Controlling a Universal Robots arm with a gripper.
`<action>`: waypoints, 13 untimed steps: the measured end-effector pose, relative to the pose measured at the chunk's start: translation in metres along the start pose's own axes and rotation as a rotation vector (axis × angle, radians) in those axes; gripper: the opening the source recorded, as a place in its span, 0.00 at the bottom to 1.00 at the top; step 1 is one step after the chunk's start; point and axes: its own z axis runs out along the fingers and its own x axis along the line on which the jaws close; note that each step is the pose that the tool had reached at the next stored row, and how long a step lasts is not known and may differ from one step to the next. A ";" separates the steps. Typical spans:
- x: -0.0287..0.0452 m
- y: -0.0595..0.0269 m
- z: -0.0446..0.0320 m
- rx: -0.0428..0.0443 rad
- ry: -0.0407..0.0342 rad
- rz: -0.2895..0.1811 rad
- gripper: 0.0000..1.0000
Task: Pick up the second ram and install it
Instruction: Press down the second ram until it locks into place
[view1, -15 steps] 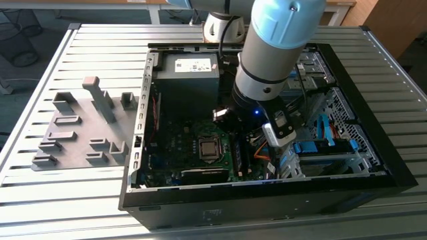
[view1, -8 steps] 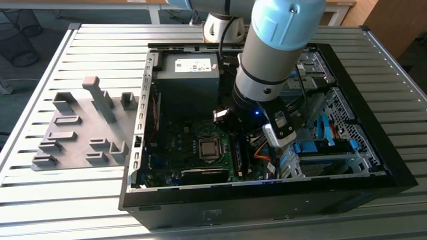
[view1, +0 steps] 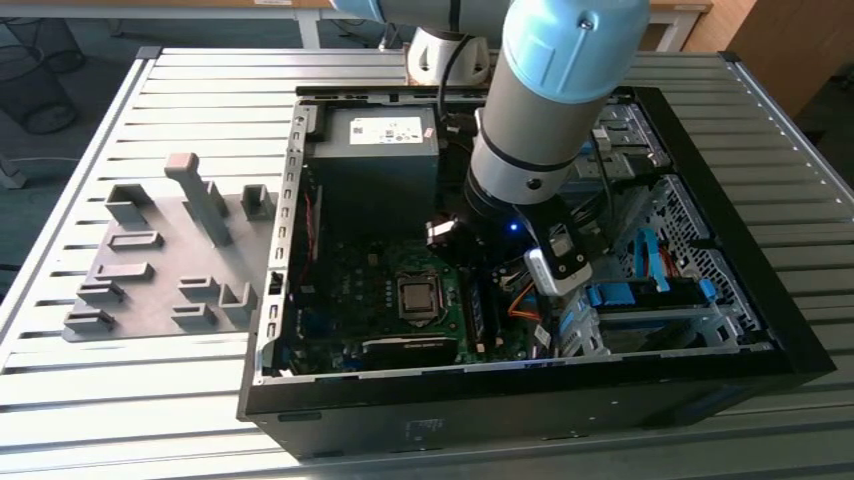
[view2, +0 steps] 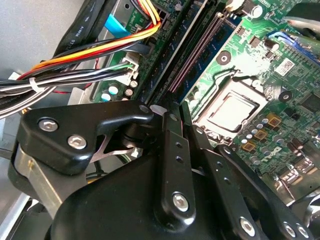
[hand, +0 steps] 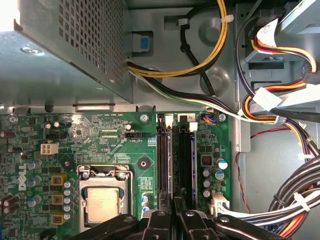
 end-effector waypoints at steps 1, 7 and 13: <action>0.0000 0.0000 -0.0001 -0.0002 0.0000 0.000 0.14; 0.0002 0.0002 -0.0032 -0.0004 -0.0001 0.000 0.14; 0.0001 0.0001 -0.0023 -0.0046 0.0003 -0.004 0.14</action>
